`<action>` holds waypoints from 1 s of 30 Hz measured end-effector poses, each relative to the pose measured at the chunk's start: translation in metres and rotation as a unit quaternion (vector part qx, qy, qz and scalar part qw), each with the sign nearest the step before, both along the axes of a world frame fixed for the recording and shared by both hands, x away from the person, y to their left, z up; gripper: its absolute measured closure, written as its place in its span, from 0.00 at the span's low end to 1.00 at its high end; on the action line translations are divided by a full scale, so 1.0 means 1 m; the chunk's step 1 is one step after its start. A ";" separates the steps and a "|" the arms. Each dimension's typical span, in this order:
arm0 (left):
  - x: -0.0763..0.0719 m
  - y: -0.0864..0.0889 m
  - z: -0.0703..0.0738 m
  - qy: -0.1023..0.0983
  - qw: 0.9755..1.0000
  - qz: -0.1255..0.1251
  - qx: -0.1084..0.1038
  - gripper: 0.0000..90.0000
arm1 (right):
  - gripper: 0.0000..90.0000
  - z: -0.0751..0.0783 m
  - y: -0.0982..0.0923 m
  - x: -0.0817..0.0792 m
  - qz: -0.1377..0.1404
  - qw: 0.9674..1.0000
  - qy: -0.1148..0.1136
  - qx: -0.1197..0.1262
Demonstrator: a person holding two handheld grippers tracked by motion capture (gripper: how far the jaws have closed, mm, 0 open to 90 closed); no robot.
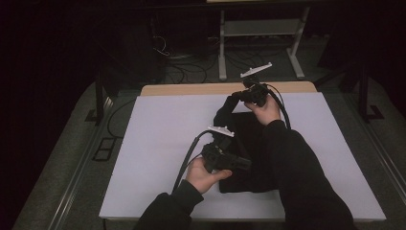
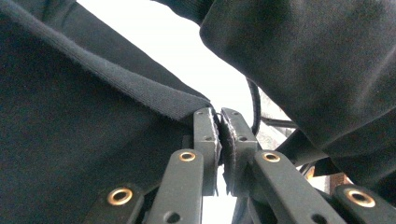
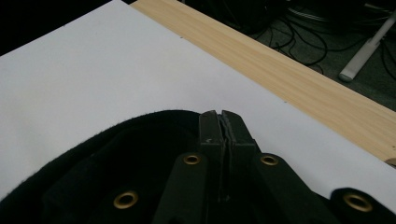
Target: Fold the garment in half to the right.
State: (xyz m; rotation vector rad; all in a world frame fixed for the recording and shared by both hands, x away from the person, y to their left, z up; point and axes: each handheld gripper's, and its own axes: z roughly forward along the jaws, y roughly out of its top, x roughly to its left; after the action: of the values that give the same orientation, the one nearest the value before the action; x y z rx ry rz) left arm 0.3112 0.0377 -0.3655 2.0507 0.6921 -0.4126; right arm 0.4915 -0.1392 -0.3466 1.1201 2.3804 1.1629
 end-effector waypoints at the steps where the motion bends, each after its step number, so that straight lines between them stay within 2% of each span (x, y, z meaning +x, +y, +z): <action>1: 0.001 -0.002 0.000 0.001 1.000 0.000 -0.003 0.93 | 0.96 0.000 -0.002 0.000 -0.001 1.000 -0.001 0.003; 5: 0.003 -0.013 0.001 0.006 1.000 0.004 -0.014 0.93 | 0.96 0.000 -0.011 0.000 -0.004 1.000 0.001 0.008; 9: 0.007 -0.024 -0.001 0.007 1.000 -0.007 -0.016 0.93 | 0.96 0.000 -0.019 0.000 -0.007 1.000 0.002 0.012; 19: 0.011 -0.049 -0.010 0.021 0.999 -0.013 -0.032 0.93 | 0.96 -0.005 -0.045 0.003 -0.022 0.999 0.010 0.025; 22: 0.010 -0.054 -0.014 0.017 0.999 -0.023 -0.027 0.93 | 0.96 -0.010 -0.053 0.003 -0.028 0.999 0.015 0.028; 25: 0.009 -0.060 -0.018 0.023 0.999 -0.020 -0.029 0.93 | 0.96 -0.014 -0.060 0.003 -0.035 0.999 0.020 0.030; 26: 0.011 -0.060 -0.019 0.020 0.999 -0.028 -0.025 0.93 | 0.96 -0.016 -0.062 0.003 -0.037 0.999 0.021 0.031; 27: 0.010 -0.063 -0.021 0.025 0.999 -0.021 -0.028 0.93 | 0.96 -0.017 -0.064 0.003 -0.037 0.999 0.022 0.032; 28: 0.011 -0.064 -0.022 0.022 0.999 -0.029 -0.022 0.93 | 0.96 -0.017 -0.066 0.003 -0.040 0.998 0.023 0.034; 30: 0.010 -0.067 -0.025 0.021 0.999 -0.032 -0.017 0.93 | 0.96 -0.017 -0.069 0.003 -0.043 0.998 0.026 0.039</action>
State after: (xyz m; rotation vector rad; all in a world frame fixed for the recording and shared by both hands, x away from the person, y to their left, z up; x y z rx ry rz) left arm 0.3213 -0.0294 -0.3904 2.0402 0.6422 -0.5031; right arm 0.4945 -0.2081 -0.3640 1.2793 2.3172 1.2200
